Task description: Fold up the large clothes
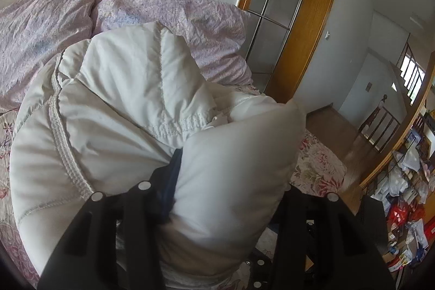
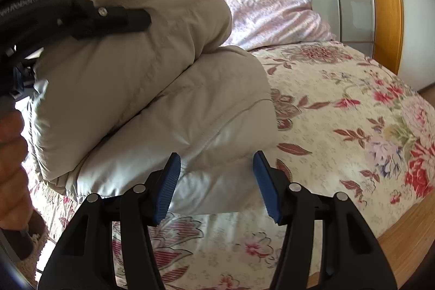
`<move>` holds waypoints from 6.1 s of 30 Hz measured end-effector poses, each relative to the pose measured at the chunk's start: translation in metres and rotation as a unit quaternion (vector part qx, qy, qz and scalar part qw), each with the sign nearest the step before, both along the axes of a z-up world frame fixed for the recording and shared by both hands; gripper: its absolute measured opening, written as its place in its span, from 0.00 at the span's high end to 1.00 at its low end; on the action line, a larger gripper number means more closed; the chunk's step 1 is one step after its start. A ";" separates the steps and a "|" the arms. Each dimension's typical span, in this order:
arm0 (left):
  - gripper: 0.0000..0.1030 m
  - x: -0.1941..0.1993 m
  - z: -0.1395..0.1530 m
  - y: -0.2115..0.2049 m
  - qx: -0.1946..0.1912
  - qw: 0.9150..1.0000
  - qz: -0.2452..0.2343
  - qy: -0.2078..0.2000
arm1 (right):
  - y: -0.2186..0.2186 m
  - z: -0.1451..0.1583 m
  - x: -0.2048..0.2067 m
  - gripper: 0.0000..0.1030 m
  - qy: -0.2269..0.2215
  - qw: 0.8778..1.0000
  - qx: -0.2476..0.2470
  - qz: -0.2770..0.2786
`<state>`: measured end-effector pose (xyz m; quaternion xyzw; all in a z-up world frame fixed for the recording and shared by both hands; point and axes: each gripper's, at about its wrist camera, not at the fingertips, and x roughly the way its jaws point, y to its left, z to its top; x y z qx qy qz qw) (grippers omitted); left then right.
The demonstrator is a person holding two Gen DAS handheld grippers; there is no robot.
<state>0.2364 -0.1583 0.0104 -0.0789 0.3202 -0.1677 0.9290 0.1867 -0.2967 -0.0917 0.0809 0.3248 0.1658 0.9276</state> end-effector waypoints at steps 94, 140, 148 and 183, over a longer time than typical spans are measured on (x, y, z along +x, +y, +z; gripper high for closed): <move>0.12 0.016 0.008 0.118 0.100 0.984 0.143 0.022 | 0.090 0.130 0.098 0.40 -0.004 0.996 -0.041 0.081; 0.02 0.074 -0.055 0.065 0.194 0.971 0.141 0.015 | 0.061 0.011 0.170 0.39 0.065 0.997 -0.027 0.035; 0.02 0.059 0.008 0.101 0.174 0.971 0.160 -0.039 | 0.053 0.070 0.161 0.39 0.035 0.999 -0.038 0.011; 0.02 0.134 -0.065 0.102 0.192 0.968 0.154 0.058 | 0.080 0.010 0.210 0.38 0.061 0.994 -0.092 -0.004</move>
